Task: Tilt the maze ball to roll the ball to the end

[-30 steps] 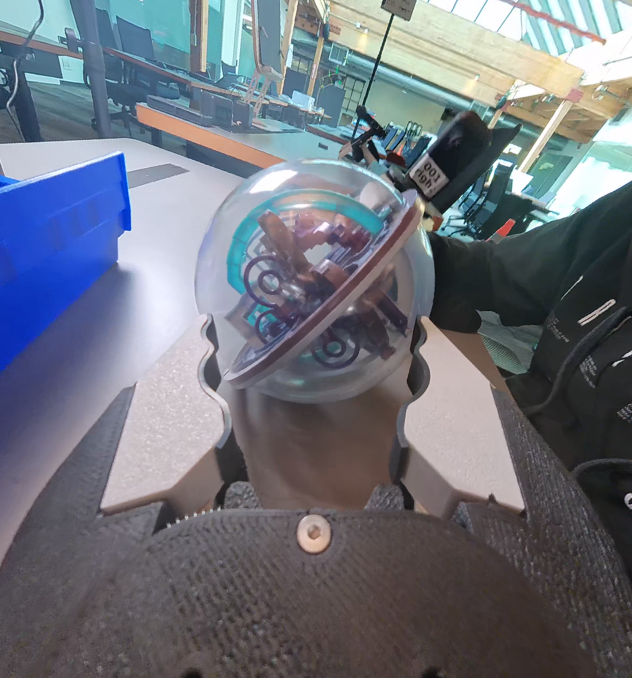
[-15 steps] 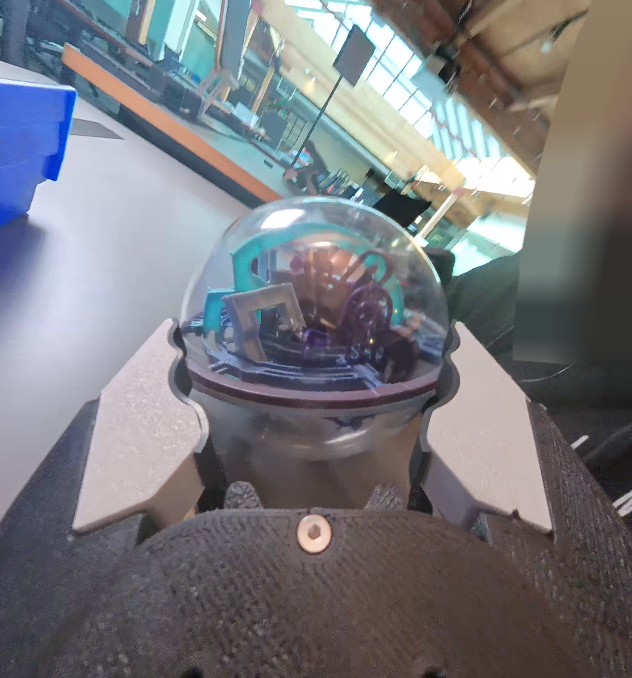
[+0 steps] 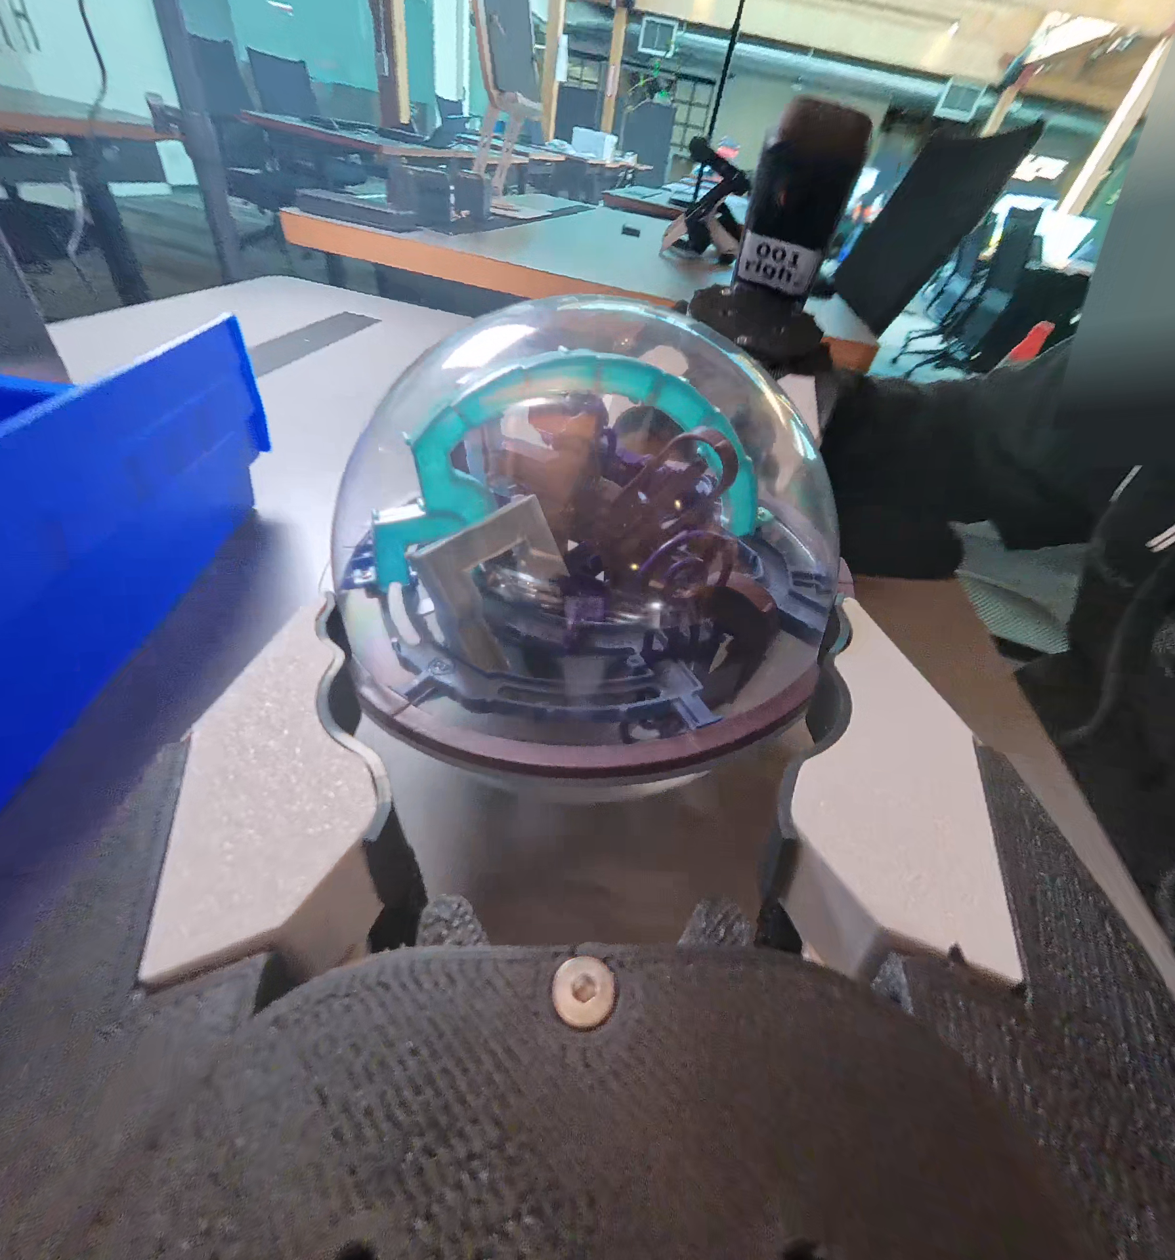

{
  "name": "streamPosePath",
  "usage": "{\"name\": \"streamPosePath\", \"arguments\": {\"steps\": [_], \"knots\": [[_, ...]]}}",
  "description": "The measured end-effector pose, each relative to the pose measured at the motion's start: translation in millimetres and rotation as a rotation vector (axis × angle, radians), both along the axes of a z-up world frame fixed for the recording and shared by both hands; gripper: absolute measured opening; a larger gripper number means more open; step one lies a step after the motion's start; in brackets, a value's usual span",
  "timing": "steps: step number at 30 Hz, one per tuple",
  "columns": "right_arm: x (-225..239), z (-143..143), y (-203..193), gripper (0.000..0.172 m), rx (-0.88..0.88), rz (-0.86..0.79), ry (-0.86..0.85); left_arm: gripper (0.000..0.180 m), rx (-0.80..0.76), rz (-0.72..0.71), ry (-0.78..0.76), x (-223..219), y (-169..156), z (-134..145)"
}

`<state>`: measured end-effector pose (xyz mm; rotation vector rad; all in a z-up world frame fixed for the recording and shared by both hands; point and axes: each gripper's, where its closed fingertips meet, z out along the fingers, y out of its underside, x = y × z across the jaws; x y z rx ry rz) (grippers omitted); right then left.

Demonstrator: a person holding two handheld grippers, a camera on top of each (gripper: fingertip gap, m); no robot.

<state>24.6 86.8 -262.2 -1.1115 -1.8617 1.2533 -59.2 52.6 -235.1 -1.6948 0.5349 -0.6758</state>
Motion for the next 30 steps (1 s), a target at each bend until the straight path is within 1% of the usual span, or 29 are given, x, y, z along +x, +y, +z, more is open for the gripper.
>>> {"name": "streamPosePath", "arguments": {"steps": [2,4,7,9,10,17,23,30], "knots": [[-2.8,5.8,2.4,0.091,-0.127,-0.041,-0.04,0.134,0.033,0.048,0.082,-0.3,3.3,-2.0],[-5.9,9.0,4.5,0.093,-0.201,-0.081,-0.063,0.133,0.053,0.101,0.167,-0.2,7.4,-5.7],[-10.3,2.6,10.0,0.097,-0.223,-0.141,-0.099,0.133,0.066,0.163,0.256,3.0,12.6,-10.1],[-12.1,-1.9,13.4,0.099,-0.227,-0.16,-0.109,0.133,0.088,0.17,0.291,7.1,12.9,-10.1],[-12.2,-2.5,13.5,0.095,-0.238,-0.154,-0.111,0.133,0.098,0.173,0.302,8.7,12.9,-9.6],[-9.7,-3.0,16.9,0.09,-0.252,-0.097,-0.074,0.127,0.11,0.16,0.28,7.8,8.9,-5.8],[-7.5,-10.4,17.9,0.08,-0.207,-0.076,-0.081,0.12,0.173,0.157,0.284,8.1,5.2,4.3],[-7.3,-13.2,20.9,0.068,-0.197,-0.081,-0.085,0.114,0.2,0.169,0.269,5.2,3.6,10.2]]}}
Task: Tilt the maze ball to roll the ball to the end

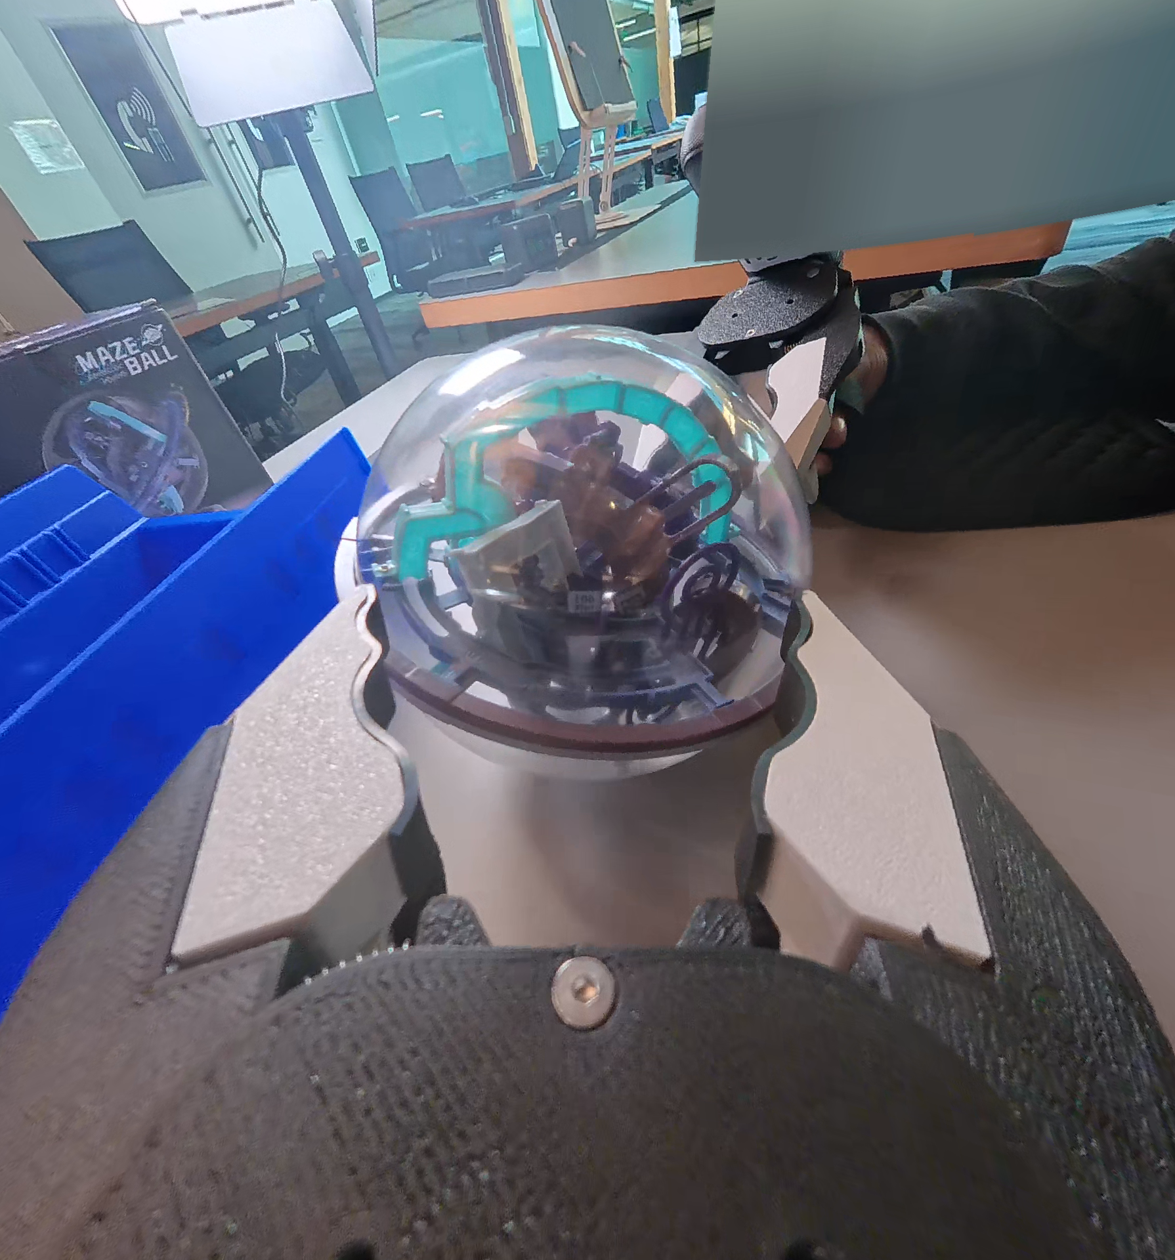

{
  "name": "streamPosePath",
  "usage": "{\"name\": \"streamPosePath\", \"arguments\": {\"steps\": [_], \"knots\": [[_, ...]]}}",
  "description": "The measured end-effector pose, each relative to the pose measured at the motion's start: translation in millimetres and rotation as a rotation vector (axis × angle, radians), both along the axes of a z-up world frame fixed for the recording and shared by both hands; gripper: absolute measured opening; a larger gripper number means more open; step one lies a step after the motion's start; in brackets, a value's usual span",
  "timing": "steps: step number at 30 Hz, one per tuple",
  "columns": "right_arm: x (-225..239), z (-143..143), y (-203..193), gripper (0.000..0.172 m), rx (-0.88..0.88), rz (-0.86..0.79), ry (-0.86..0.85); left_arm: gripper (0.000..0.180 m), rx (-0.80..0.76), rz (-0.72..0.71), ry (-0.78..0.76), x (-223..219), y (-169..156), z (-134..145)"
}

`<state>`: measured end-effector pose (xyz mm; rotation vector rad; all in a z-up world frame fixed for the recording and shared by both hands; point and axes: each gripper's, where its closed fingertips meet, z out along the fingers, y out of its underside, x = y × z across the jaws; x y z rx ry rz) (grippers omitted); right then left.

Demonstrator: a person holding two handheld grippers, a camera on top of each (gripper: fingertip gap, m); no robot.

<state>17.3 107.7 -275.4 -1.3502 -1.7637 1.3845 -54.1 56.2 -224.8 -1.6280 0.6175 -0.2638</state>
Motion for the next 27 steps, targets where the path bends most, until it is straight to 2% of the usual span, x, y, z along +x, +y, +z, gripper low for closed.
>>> {"name": "streamPosePath", "arguments": {"steps": [20,24,27], "knots": [[-0.2,1.1,3.9,0.057,-0.02,-0.012,0.0,0.11,0.003,0.01,-0.012,-3.8,0.3,0.9],[-0.7,0.7,7.5,0.054,-0.012,-0.029,0.001,0.104,0.01,0.009,-0.039,-6.5,-0.7,5.0],[-1.8,3.9,13.6,0.048,-0.02,-0.061,0.02,0.092,0.012,0.013,-0.082,-12.8,-1.8,10.1]]}}
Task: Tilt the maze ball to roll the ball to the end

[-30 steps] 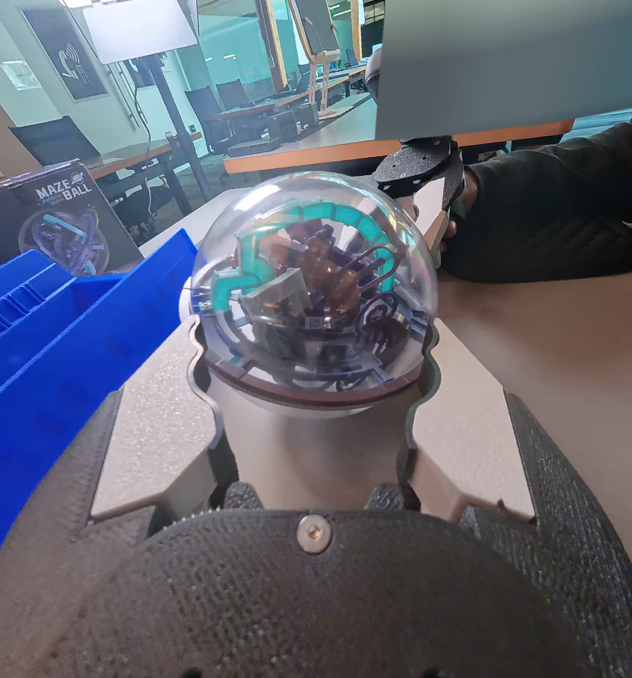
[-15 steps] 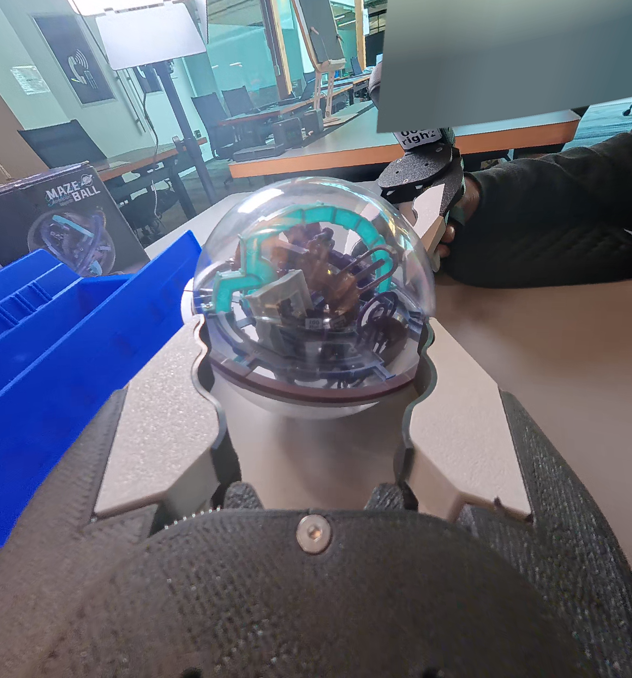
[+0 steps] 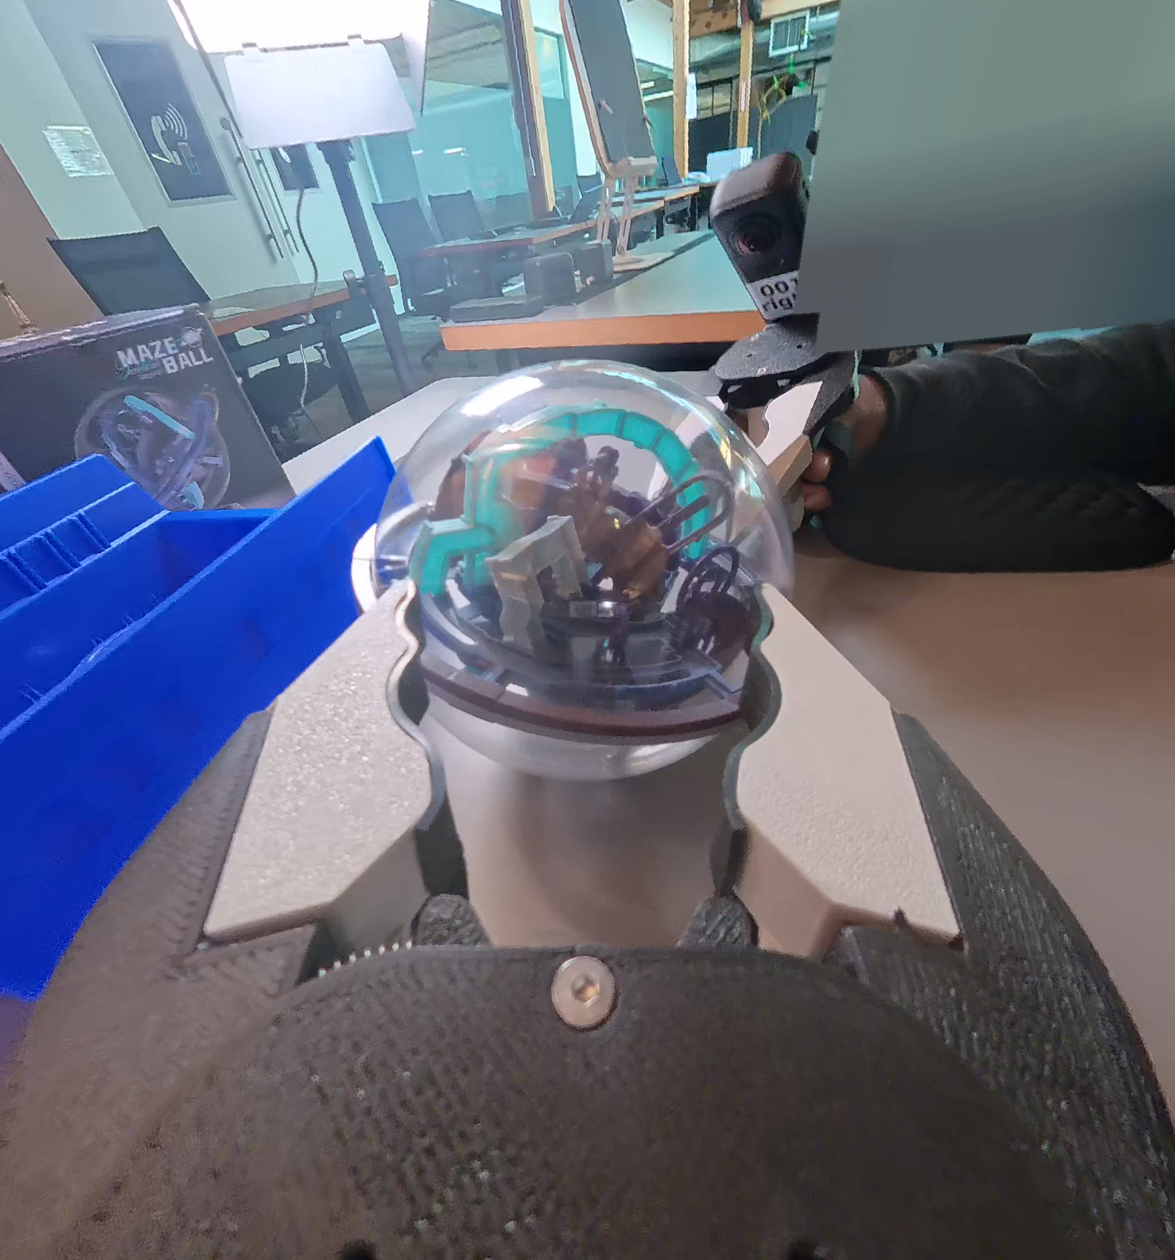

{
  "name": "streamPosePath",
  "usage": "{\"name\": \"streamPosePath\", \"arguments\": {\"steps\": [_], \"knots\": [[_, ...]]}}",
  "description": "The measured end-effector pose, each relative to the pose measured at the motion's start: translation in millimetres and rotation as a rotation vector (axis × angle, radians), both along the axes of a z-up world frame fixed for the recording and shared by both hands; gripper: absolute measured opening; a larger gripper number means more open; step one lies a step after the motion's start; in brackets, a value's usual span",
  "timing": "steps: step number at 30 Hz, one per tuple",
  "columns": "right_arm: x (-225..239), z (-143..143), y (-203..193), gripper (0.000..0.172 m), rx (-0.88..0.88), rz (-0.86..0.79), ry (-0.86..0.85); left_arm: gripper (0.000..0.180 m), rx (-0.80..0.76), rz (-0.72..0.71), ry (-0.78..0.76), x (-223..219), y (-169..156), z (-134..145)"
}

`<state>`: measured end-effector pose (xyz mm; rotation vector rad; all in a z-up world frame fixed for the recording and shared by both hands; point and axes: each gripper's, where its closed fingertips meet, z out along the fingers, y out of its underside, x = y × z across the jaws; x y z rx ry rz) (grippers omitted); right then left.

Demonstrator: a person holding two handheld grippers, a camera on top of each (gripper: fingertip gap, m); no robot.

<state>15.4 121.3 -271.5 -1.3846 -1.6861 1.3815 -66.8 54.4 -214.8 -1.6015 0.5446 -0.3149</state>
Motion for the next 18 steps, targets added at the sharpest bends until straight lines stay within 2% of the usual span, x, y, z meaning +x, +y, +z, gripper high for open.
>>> {"name": "streamPosePath", "arguments": {"steps": [3,9,13,18], "knots": [[-0.5,3.9,6.5,0.041,-0.018,-0.03,0.022,0.09,0.031,0.009,-0.062,-7.9,-0.6,9.8],[-2.1,4.9,8.0,0.051,-0.029,-0.042,0.028,0.116,-0.017,0.034,-0.105,-13.6,9.3,-1.9],[-2.6,4.6,5.5,0.056,0.0,-0.037,0.032,0.114,-0.06,0.015,-0.084,-8.2,10.8,-11.9],[-3.1,4.0,6.0,0.061,0.013,-0.044,0.031,0.103,-0.054,0.011,-0.059,-8.6,8.7,-11.6]]}}
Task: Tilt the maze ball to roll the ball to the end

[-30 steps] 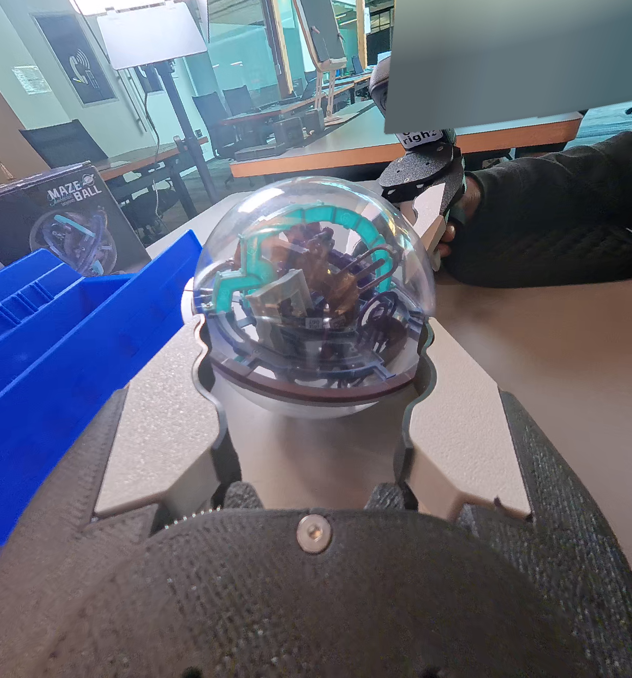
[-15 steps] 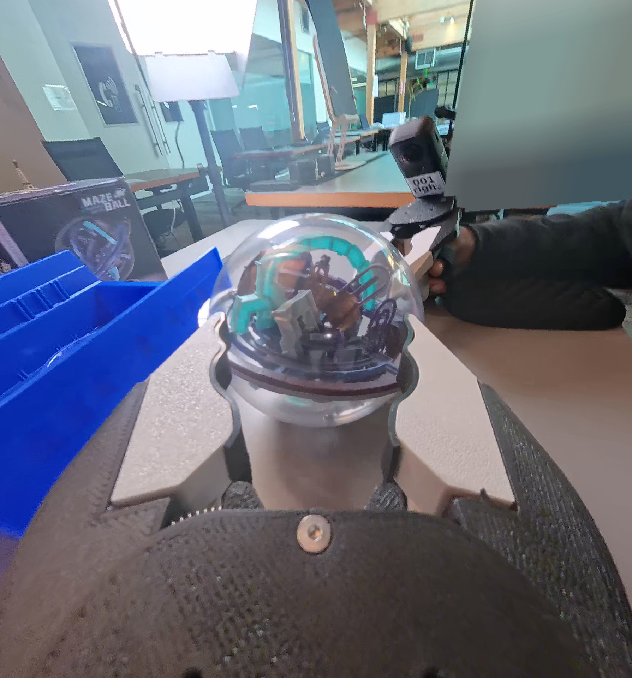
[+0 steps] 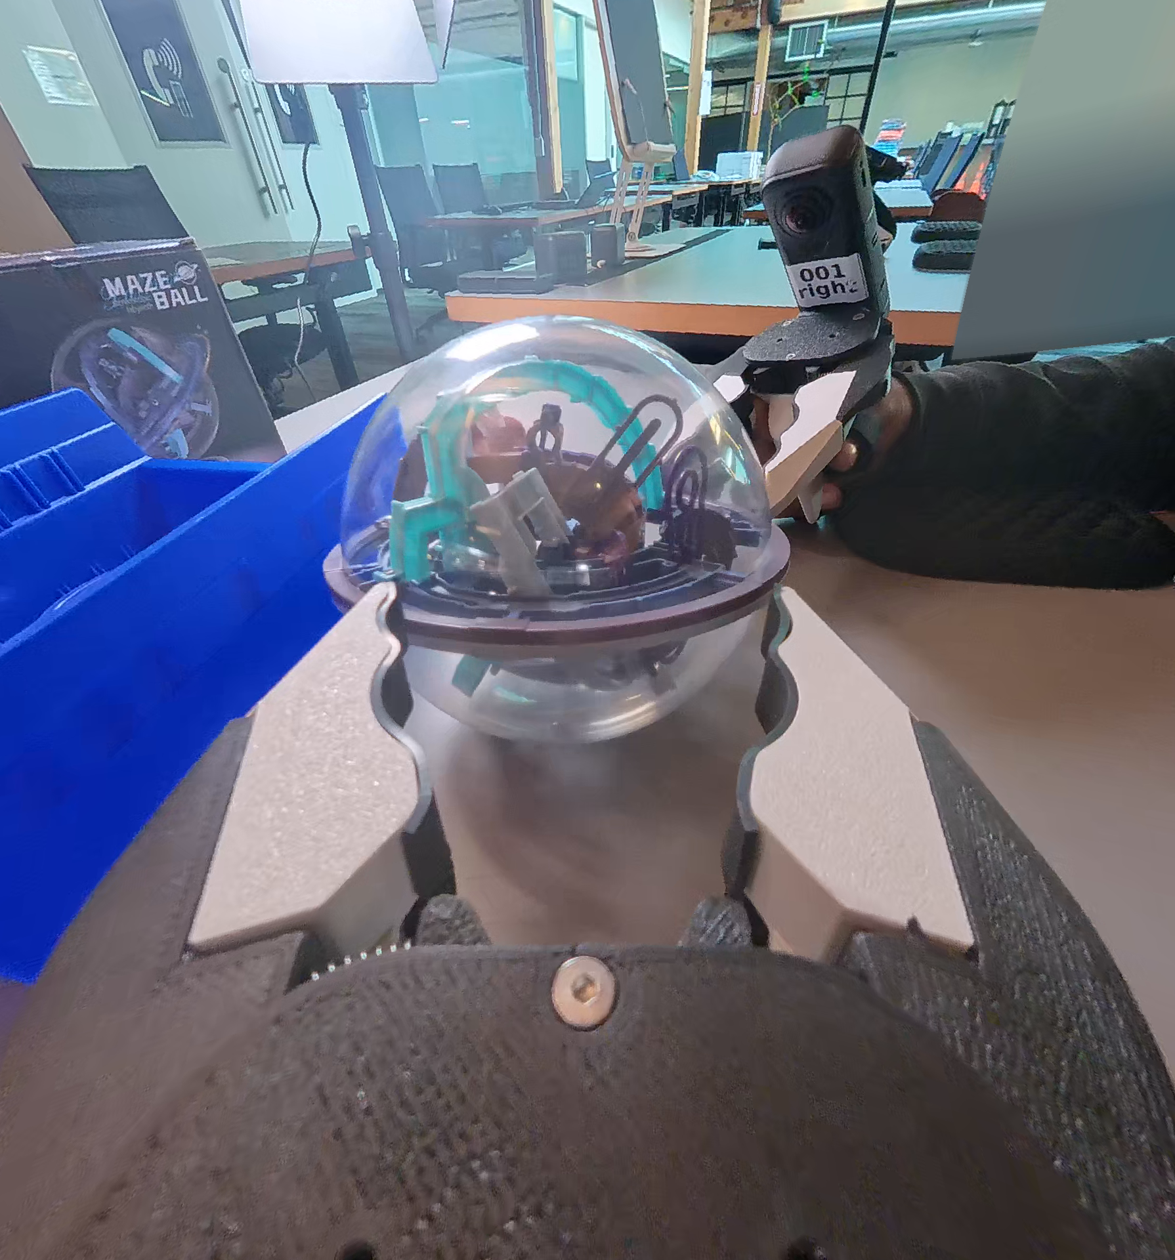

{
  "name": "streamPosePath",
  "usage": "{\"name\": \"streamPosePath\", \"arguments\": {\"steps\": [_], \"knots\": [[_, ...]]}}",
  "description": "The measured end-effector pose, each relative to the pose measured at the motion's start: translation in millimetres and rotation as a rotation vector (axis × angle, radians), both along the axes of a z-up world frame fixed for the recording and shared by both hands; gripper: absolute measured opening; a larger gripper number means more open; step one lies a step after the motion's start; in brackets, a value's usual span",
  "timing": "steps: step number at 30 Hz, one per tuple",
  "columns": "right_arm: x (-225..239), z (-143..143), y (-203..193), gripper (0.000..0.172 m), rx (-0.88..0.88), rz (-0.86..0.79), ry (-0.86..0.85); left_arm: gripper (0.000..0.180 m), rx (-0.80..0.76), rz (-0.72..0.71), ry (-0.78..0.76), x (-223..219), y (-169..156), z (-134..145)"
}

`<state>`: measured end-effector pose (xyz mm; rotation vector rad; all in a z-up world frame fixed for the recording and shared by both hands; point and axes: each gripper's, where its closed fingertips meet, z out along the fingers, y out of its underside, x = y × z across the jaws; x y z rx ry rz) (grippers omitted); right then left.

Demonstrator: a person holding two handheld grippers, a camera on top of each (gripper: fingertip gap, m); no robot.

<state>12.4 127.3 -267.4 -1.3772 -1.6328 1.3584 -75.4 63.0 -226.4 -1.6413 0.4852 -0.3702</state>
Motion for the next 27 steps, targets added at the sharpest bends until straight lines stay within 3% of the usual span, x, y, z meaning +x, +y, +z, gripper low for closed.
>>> {"name": "streamPosePath", "arguments": {"steps": [7,10,14,23,25,27], "knots": [[1.2,-1.4,-2.7,0.068,0.036,0.016,-0.002,0.077,0.004,-0.099,-0.061,-3.2,-12.8,11.0],[1.7,1.0,-6.4,0.065,0.053,0.028,0.015,0.088,0.01,-0.077,-0.161,-15.4,-9.3,15.8],[2.1,-1.7,-10.9,0.066,0.079,0.047,0.009,0.12,-0.026,-0.051,-0.195,-16.9,-0.8,4.6],[1.5,2.6,-2.3,0.07,0.066,0.002,0.017,0.118,-0.159,-0.161,-0.081,0.2,-10.2,-19.7],[2.1,13.2,10.6,0.061,0.031,-0.054,0.061,0.118,-0.234,-0.247,-0.092,0.7,-22.5,-24.2],[4.0,22.3,20.2,0.061,-0.032,-0.087,0.095,0.112,-0.405,-0.473,-0.12,11.8,-57.5,-34.4]]}}
